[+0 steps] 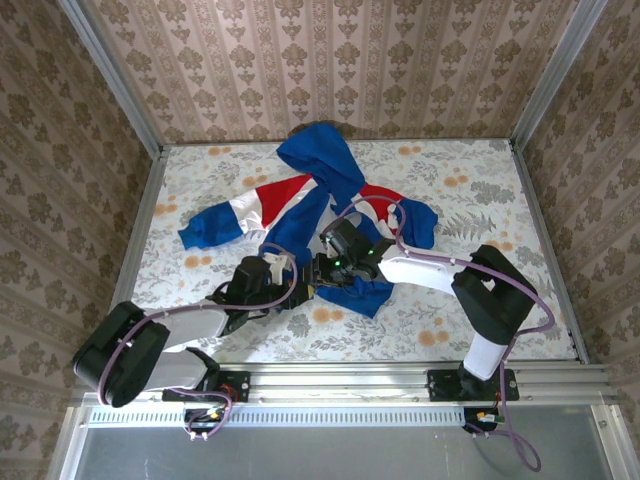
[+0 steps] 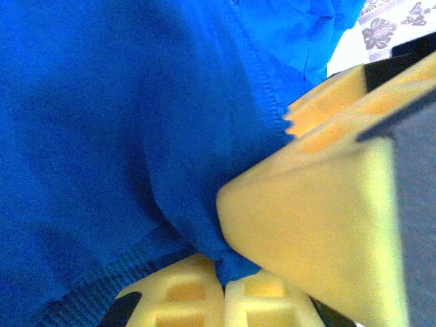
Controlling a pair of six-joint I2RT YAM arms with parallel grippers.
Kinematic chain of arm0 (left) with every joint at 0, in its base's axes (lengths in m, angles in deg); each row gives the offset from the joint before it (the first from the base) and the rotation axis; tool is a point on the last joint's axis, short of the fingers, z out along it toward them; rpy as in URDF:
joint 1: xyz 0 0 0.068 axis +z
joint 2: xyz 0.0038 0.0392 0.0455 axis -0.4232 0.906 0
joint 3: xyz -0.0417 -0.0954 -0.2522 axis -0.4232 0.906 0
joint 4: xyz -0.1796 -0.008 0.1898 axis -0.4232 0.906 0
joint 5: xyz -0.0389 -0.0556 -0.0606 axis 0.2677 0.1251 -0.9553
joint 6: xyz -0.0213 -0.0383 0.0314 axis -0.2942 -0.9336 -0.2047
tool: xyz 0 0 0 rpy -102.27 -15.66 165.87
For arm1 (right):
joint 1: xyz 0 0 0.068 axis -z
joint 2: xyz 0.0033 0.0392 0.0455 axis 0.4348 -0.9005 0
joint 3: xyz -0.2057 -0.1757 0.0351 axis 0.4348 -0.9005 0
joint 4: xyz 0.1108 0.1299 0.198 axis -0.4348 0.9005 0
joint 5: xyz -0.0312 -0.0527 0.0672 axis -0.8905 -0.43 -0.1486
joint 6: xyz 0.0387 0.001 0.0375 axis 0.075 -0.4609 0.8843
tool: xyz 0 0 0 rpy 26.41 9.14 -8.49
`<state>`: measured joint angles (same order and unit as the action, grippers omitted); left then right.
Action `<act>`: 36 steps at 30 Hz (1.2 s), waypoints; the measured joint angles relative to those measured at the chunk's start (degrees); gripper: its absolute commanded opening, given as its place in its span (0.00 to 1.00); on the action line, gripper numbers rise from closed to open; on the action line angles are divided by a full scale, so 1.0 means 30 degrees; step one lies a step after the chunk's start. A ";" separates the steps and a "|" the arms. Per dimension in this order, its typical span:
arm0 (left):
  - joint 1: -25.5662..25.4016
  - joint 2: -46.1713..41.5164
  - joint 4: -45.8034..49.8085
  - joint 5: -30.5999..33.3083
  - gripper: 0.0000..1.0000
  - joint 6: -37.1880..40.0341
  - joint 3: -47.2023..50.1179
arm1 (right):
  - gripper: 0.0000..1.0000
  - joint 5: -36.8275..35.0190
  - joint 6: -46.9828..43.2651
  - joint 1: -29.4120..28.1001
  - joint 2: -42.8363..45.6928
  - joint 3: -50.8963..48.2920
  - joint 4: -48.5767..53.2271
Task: Zip up the jacket
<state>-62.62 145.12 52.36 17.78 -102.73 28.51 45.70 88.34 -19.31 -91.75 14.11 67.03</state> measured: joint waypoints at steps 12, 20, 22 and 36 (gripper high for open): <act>0.1574 -0.1064 0.0648 -0.2973 0.00 0.0044 0.0109 | 0.55 0.1260 -0.1224 0.0663 0.1902 -0.2841 -0.3555; 0.2586 -0.1457 0.1464 -0.5013 0.00 0.0197 0.0087 | 0.52 0.1566 -0.2310 0.0692 0.2608 -0.3963 -0.4357; 0.2710 -0.1457 0.1705 -0.5479 0.00 0.0204 0.0066 | 0.51 0.1829 -0.2302 0.0692 0.2608 -0.4226 -0.4699; 0.3206 -0.1457 0.3031 -0.7614 0.00 0.0772 -0.0583 | 0.51 0.3446 -0.2135 0.0692 0.2608 -0.4408 -0.7286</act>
<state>-53.00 140.74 61.45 -5.06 -100.41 26.76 56.04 81.94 -17.23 -83.93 0.88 45.17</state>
